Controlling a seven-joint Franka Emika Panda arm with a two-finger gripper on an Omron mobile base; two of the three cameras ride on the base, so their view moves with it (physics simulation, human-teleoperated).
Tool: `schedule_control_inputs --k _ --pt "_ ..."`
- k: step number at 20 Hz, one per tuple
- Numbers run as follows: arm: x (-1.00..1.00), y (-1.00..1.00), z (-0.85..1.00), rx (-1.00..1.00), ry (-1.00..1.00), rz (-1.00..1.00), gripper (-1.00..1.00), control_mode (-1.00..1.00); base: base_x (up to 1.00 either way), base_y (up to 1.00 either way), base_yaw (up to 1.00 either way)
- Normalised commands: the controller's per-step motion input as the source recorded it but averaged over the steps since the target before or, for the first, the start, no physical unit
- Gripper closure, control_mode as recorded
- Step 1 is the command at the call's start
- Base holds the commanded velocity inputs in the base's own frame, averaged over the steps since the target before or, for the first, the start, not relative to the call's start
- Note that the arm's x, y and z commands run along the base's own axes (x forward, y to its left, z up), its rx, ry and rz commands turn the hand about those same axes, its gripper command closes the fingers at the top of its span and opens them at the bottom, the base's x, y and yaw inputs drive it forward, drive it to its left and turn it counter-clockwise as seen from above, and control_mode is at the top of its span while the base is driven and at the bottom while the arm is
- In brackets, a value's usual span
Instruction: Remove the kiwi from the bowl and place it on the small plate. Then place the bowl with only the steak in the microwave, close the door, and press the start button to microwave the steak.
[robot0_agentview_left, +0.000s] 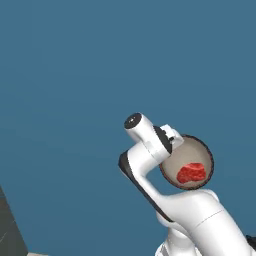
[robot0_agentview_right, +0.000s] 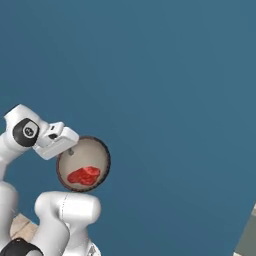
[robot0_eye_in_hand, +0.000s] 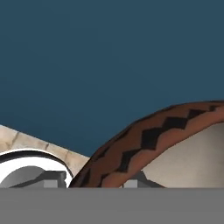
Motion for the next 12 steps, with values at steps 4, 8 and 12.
schedule_control_inputs --k 4,8,12 --pt "0.00 0.00 0.00 0.00 0.00 0.00 1.00 1.00 0.03 0.00 0.50" --pt "0.00 0.00 0.00 0.00 0.00 0.00 1.00 1.00 -0.07 0.01 0.44" --pt "0.00 0.00 0.00 0.00 0.00 0.00 1.00 1.00 -0.27 0.31 0.33"
